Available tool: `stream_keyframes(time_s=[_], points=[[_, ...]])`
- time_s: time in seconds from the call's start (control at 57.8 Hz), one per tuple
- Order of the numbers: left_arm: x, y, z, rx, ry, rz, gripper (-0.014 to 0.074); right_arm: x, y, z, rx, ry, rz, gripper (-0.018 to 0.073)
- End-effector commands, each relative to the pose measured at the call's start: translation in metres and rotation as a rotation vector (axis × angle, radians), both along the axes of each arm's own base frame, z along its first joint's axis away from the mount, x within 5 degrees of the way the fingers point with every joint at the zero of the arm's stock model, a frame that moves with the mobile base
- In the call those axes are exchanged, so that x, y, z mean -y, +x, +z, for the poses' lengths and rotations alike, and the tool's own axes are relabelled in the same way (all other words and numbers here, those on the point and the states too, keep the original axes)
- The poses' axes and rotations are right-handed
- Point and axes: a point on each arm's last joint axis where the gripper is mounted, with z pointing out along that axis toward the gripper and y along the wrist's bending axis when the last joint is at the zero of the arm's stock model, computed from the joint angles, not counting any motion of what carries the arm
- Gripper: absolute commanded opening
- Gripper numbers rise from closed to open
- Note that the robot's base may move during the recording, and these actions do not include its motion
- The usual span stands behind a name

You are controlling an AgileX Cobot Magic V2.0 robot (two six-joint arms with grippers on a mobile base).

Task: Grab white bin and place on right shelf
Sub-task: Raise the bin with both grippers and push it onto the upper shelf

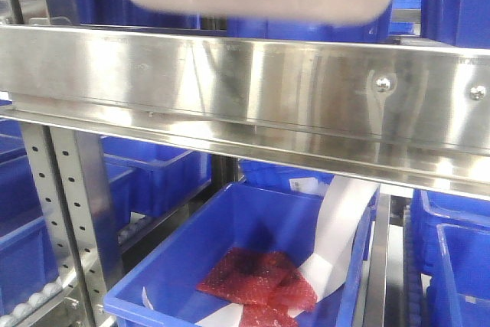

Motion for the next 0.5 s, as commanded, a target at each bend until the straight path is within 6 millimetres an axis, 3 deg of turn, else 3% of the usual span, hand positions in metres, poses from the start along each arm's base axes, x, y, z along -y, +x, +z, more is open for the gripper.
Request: stream_keyframes(time_s=[0.0, 0.173, 0.294, 0.381, 0.485], points=[[0.035, -0.032, 0.023, 0.046, -0.083, -0.296, -0.0115, -0.032, -0.025, 0.025, 0.060, 0.074, 0.281, 0.0057], [0.038, -0.021, 0.008, 0.003, -0.081, -0.313, -0.0108, -0.030, -0.013, 0.010, 0.016, 0.082, 0.281, 0.0062], [0.038, -0.019, 0.005, -0.005, -0.077, -0.317, -0.0027, -0.030, -0.009, 0.006, 0.005, 0.082, 0.281, 0.0092], [0.038, -0.018, 0.004, -0.008, -0.077, -0.316, 0.0087, -0.029, -0.008, 0.006, 0.011, 0.077, 0.275, 0.0218], [0.038, -0.018, 0.004, -0.008, -0.071, -0.314, 0.0312, -0.028, -0.005, 0.006, 0.015, 0.070, 0.241, 0.0463]])
